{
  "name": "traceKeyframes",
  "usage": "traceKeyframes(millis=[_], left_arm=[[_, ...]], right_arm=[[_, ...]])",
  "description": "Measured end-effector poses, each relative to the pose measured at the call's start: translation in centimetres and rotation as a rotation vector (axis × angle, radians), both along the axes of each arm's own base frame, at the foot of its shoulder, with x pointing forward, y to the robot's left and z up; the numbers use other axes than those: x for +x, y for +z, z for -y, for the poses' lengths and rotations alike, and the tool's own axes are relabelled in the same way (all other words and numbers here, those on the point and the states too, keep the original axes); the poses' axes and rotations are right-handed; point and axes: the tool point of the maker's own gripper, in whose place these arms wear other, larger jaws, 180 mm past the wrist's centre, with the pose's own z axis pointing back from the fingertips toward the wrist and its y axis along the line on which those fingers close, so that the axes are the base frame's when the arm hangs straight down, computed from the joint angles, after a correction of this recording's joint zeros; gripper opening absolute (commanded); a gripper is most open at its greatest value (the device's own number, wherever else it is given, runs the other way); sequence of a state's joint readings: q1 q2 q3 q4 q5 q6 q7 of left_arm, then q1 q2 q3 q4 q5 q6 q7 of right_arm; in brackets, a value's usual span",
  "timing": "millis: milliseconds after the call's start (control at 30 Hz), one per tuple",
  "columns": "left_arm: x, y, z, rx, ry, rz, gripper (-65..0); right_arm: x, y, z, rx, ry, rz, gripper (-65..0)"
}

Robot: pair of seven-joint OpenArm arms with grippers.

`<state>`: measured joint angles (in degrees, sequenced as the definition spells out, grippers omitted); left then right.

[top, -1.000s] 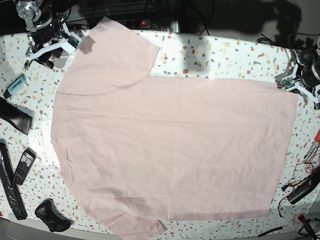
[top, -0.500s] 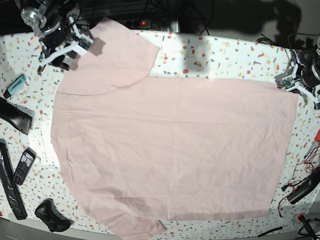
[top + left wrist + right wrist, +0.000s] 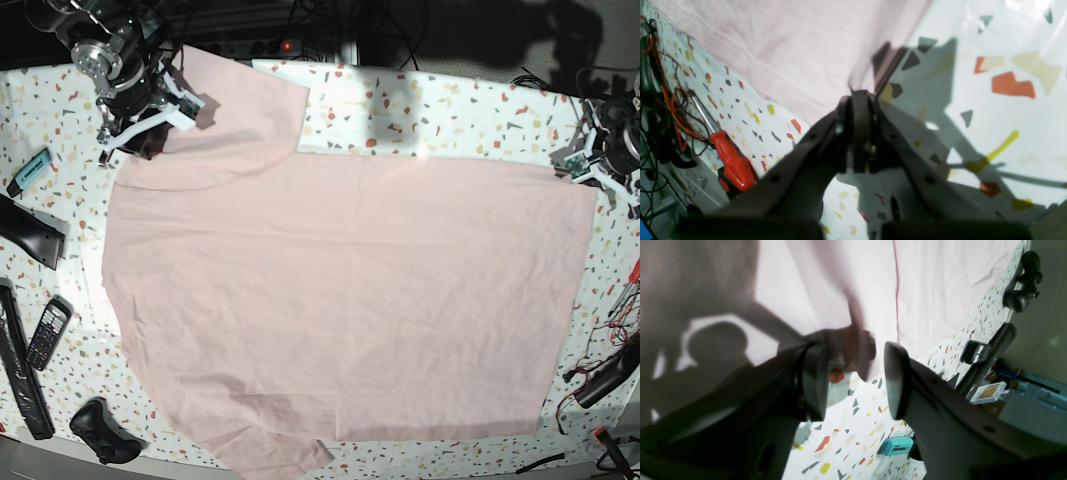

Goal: Fold the T-shirt properly
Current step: 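Pull the shirt edge with both grippers to straighten it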

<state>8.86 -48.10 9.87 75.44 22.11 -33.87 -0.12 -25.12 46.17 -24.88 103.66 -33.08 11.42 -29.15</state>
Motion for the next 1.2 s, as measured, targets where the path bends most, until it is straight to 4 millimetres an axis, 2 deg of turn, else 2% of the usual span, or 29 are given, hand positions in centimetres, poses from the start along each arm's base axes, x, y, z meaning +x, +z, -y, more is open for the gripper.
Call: traceKeyframes(millis=[167,267,467,500,667,833,1000,1100,1200], left_arm=[[0.0,0.0,-0.1,0.002,0.001,-0.001,-65.0],[0.0,0.0,-0.1,0.007,0.004,-0.003,-65.0],[-0.1,0.0,-0.2,0.007,0.004,-0.003,-65.0],[-0.1,0.0,-0.1,0.008,0.004,-0.003,-65.0],[0.0,0.0,-0.1,0.007,0.004,-0.003,-65.0],[-0.1,0.0,0.0,-0.011,0.021,-0.005,-65.0],[-0.6,-0.3,0.2,-0.05,0.073,-0.024,-65.0],[-1.4,-0.2,0.3,-0.044,0.069,-0.036,-65.0],[-2.1,0.1,0.7,-0.134,0.18,-0.064,-65.0]], right_arm=[[1.4,0.3,-1.2,0.028,0.001,0.021,-38.5],[1.2,-0.4,-2.1,0.067,0.006,-0.039,-38.5],[1.3,-0.4,-2.4,0.07,0.011,-0.041,-39.7],[1.3,-0.5,-2.4,0.069,0.013,-0.045,-42.5],[1.2,-0.5,-2.4,0.066,0.012,-0.049,-64.8],[1.5,-0.3,-2.3,0.065,0.009,-0.038,-65.0],[2.3,0.9,-1.6,0.037,-0.015,0.071,-65.0],[1.2,1.4,-1.2,0.024,0.01,0.057,-65.0],[0.4,1.8,-0.5,0.002,0.005,0.046,-65.0]])
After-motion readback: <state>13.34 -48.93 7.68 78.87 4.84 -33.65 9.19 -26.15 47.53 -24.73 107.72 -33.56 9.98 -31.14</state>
